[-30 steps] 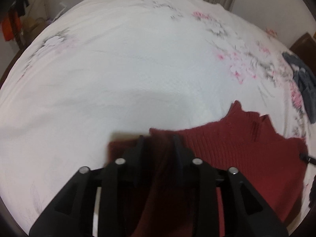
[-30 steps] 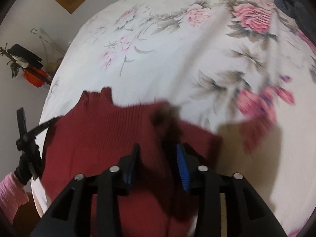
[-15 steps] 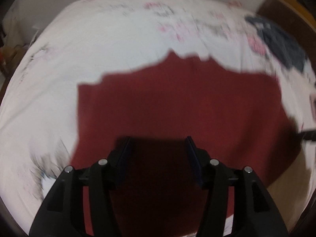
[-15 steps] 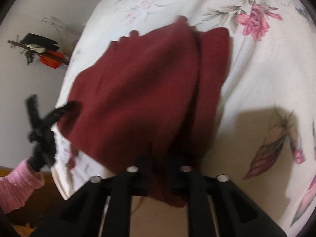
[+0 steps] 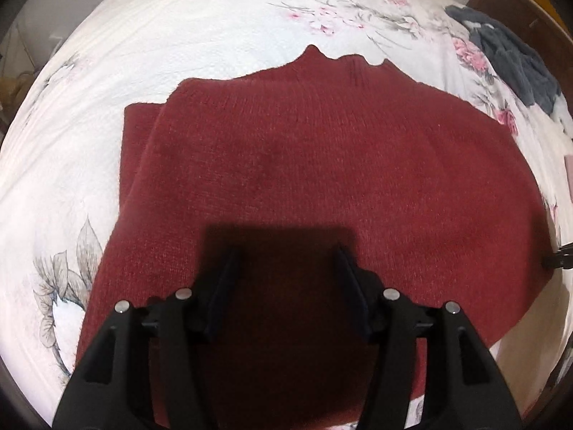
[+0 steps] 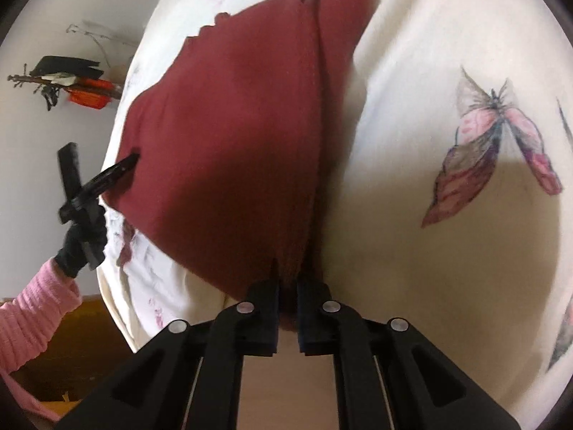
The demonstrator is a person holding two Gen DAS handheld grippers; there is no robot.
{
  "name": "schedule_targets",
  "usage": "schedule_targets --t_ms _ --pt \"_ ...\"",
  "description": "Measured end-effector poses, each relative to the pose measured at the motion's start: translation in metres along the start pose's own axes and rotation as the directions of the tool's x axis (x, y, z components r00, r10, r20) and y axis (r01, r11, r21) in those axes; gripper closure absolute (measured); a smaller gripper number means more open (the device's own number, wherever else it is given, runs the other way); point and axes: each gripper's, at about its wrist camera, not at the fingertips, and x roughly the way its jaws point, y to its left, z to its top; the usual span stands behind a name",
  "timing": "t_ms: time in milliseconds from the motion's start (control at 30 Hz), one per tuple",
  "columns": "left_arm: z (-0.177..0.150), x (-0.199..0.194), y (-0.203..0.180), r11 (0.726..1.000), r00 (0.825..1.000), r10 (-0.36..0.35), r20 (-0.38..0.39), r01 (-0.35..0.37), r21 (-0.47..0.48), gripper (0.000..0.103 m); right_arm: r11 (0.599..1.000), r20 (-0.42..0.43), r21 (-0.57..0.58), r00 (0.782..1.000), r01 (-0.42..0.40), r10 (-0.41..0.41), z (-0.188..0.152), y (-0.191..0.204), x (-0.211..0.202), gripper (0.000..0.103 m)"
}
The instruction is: Fold small clothes
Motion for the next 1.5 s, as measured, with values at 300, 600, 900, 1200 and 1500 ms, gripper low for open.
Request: schedule_targets --t_ms 300,600,900,1200,1500 --pt "-0.007 -0.043 -0.038 0.999 0.994 -0.009 0.109 0.005 0.039 0.037 0.984 0.218 -0.089 0.967 0.152 -0.130 0.036 0.040 -0.052 0.080" --pt "-0.025 -0.019 -0.026 0.997 0.998 -0.028 0.050 0.031 -0.067 0.037 0.966 0.188 -0.110 0.959 0.233 -0.210 0.052 0.054 -0.001 0.079" --pt "-0.020 -0.016 -0.022 0.991 0.999 -0.041 0.034 0.045 -0.123 0.036 0.986 0.202 0.004 0.966 0.167 -0.164 0.043 0.036 -0.002 0.075" --pt "0.006 -0.024 -0.028 0.978 0.995 -0.067 0.080 0.082 -0.192 0.033 0.986 0.225 0.158 0.970 0.057 -0.092 0.027 0.000 -0.029 0.047" --pt "0.020 0.000 -0.038 0.987 0.998 -0.055 0.033 0.060 -0.151 0.029 0.980 0.214 0.200 0.976 -0.017 -0.027 0.026 -0.020 0.002 0.047"
